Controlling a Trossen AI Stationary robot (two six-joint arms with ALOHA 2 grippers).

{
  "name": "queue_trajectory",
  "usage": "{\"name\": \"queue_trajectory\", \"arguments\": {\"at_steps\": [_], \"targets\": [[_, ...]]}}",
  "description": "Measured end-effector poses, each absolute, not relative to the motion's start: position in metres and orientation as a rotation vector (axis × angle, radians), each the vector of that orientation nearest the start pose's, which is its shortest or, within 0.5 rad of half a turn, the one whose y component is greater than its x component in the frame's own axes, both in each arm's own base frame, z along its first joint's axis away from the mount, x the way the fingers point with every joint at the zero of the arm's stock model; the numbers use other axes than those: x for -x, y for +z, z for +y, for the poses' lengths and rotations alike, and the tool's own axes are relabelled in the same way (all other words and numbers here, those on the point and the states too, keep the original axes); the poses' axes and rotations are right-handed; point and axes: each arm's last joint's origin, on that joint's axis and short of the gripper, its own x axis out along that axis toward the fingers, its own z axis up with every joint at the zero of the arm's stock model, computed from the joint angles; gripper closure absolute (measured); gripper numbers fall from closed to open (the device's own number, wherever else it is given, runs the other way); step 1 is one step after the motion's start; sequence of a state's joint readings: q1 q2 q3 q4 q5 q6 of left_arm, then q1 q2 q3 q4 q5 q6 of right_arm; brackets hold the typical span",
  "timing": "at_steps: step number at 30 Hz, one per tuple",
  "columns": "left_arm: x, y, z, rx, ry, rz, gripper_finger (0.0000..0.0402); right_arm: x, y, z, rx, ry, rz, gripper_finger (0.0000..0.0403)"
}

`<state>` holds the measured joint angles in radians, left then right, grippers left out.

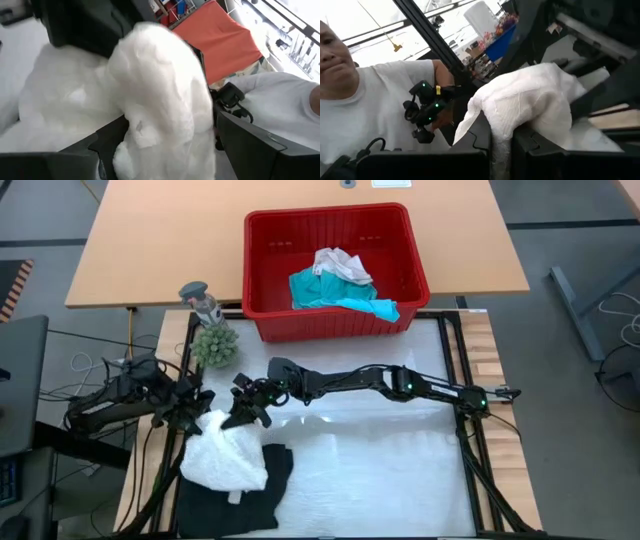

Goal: Fold Laundry from Bin
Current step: Stack the white dress on top of the black shorts

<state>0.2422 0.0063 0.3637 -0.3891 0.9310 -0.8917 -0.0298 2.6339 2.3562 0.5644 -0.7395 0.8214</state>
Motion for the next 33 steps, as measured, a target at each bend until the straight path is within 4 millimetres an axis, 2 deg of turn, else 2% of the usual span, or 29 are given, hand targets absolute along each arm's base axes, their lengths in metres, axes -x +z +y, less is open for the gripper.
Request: {"name": "queue_trajectory", "arguments": {"at_steps": [5,8,10,14,15,17,19,22,25,29,31,33], "targets": [[-0.054,0.243,-0.011,0.854,-0.627,0.338,0.0140,-0.588,0.249,-0.001,-0.680,0.764,0.025,0.0351],[-0.054,0.243,-0.010,0.834,-0.606,0.320,0.0172,-0.588,0.251,0.002,-0.682,0.757,0.016,0.0351],[-0.054,0.242,-0.010,0.835,-0.589,0.313,0.0215,-0.588,0.252,0.007,-0.689,0.748,0.009,0.0351],[-0.055,0.242,-0.010,0.916,-0.564,0.334,0.0349,-0.589,0.252,0.014,-0.699,0.732,-0.002,0.0351],[-0.055,0.242,-0.010,0.947,-0.564,0.346,0.0371,-0.589,0.252,0.016,-0.706,0.730,-0.001,0.0351],[-0.054,0.243,-0.010,1.002,-0.584,0.370,0.0380,-0.589,0.252,0.018,-0.736,0.728,0.007,0.0351],[-0.051,0.248,-0.012,1.052,-0.608,0.403,0.0381,-0.589,0.252,0.018,-0.790,0.724,0.042,0.0329],[-0.043,0.259,-0.014,1.124,-0.644,0.447,0.0381,-0.590,0.243,0.016,-0.852,0.687,0.182,0.0259],[-0.034,0.264,-0.016,1.235,-0.602,0.529,0.0384,-0.592,0.227,0.005,-0.891,0.596,0.328,0.0194],[-0.024,0.251,-0.018,1.434,-0.405,0.704,0.0385,-0.588,0.200,-0.021,-0.913,0.446,0.521,0.0156],[-0.020,0.240,-0.019,1.452,-0.329,0.784,0.0383,-0.586,0.194,-0.033,-0.896,0.420,0.554,0.0153],[-0.015,0.233,-0.020,1.408,-0.314,0.847,0.0380,-0.586,0.196,-0.039,-0.841,0.467,0.524,0.0153]]}}
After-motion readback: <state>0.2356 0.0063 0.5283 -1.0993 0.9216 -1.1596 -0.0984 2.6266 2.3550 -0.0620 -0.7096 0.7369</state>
